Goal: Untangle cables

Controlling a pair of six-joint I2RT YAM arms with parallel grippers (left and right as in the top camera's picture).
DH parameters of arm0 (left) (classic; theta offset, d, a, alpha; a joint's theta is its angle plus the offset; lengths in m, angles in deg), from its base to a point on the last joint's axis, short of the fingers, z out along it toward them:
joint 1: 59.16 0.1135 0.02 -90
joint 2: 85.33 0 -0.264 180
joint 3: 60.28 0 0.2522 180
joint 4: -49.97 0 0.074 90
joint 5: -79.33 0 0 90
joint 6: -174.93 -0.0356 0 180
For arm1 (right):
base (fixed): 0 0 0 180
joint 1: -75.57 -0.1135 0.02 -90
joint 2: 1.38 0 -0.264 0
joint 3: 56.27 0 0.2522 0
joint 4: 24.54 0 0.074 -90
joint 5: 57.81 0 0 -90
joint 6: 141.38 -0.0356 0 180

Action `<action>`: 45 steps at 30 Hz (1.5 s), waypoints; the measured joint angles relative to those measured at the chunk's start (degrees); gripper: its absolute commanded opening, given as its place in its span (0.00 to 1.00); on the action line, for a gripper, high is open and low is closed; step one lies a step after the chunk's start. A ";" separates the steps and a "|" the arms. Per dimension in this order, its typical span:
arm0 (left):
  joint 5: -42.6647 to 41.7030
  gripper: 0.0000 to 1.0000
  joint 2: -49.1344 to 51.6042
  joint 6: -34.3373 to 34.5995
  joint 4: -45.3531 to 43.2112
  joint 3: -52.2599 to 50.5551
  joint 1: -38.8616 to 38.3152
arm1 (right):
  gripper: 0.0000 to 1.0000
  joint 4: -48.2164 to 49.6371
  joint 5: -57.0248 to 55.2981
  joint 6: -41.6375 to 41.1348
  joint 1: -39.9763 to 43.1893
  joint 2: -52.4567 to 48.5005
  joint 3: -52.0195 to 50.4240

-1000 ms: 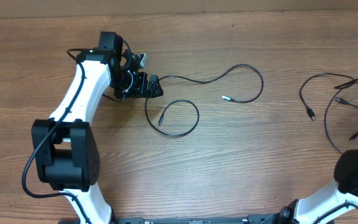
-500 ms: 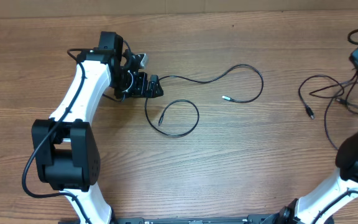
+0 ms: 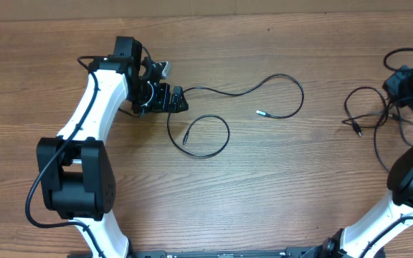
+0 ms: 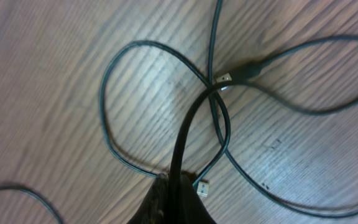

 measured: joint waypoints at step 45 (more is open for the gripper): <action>0.00 1.00 0.00 1.49 0.00 0.00 -0.74 | 0.04 16.52 5.64 0.00 0.04 -0.02 -7.63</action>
